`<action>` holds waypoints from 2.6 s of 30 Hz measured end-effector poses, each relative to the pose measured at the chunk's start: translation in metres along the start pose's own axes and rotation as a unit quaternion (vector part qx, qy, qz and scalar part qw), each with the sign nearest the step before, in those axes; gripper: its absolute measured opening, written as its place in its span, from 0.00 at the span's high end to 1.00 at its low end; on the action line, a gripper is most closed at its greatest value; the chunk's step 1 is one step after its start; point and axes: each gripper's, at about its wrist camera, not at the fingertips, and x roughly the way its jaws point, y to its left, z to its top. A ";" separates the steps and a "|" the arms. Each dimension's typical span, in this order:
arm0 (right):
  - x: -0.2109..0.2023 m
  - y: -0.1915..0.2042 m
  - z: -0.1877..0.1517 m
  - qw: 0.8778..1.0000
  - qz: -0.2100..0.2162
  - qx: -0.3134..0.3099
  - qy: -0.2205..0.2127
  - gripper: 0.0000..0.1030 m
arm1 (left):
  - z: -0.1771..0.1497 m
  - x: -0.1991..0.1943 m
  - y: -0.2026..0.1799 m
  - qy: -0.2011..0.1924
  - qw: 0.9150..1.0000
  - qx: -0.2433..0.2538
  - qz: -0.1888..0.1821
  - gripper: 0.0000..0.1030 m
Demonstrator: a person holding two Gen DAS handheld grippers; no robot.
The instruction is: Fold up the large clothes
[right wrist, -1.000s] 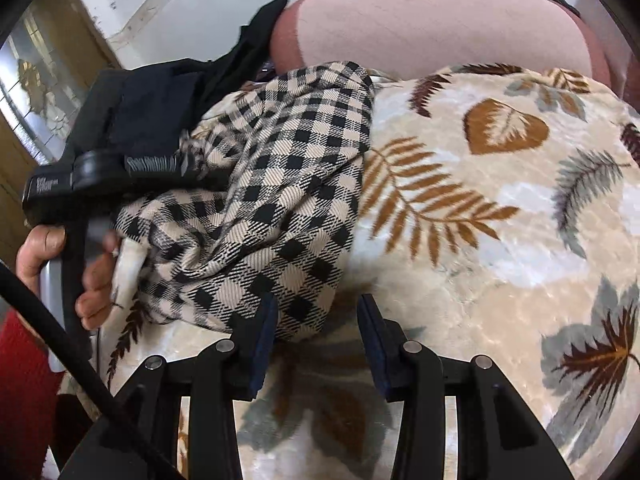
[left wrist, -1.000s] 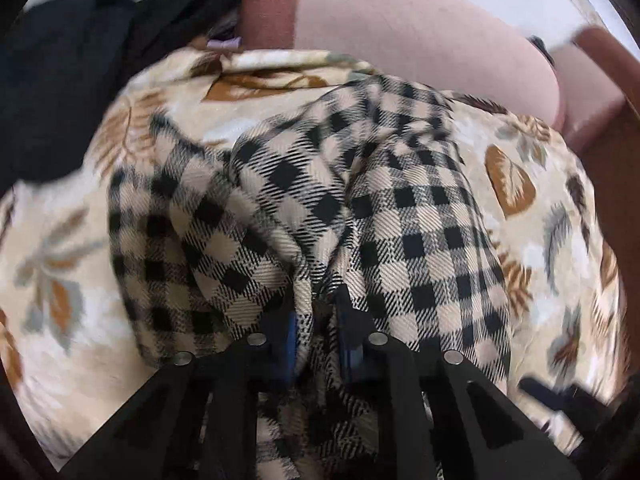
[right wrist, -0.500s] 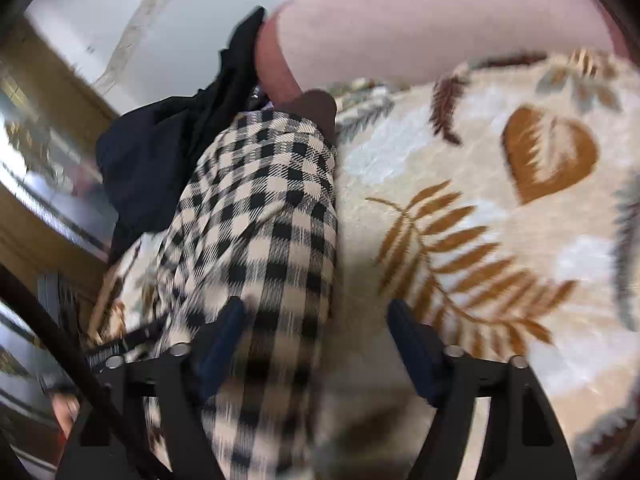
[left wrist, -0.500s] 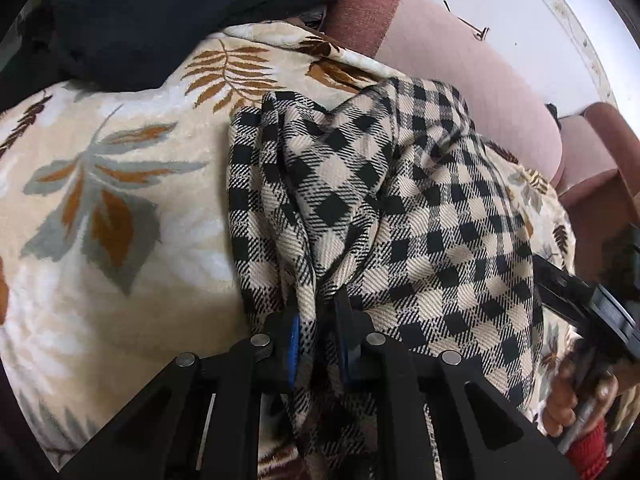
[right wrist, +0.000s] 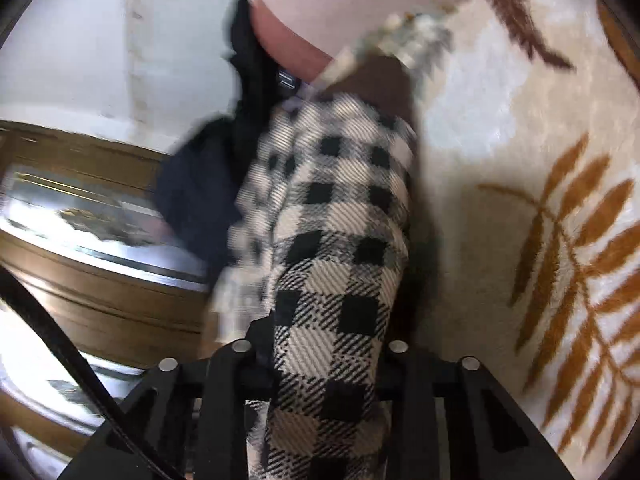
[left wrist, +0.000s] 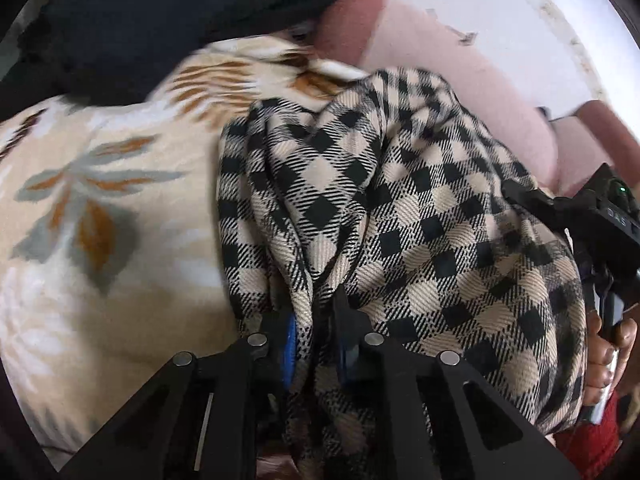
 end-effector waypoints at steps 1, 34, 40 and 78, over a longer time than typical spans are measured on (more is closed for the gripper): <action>-0.013 0.009 -0.001 1.000 -0.009 -0.020 -0.010 0.69 | -0.001 0.001 -0.009 0.000 1.000 0.008 -0.009 0.86; 0.109 0.093 -0.125 0.934 -0.241 -0.241 0.109 0.75 | 0.001 -0.094 0.052 -0.102 0.987 -0.045 0.120 0.43; 0.096 0.122 -0.132 0.917 -0.267 -0.286 0.083 0.75 | 0.001 -0.104 0.053 -0.154 0.972 -0.047 0.174 0.34; 0.041 0.137 -0.128 0.915 -0.289 -0.281 0.006 0.51 | -0.049 -0.147 0.042 -0.199 0.941 -0.034 0.273 0.18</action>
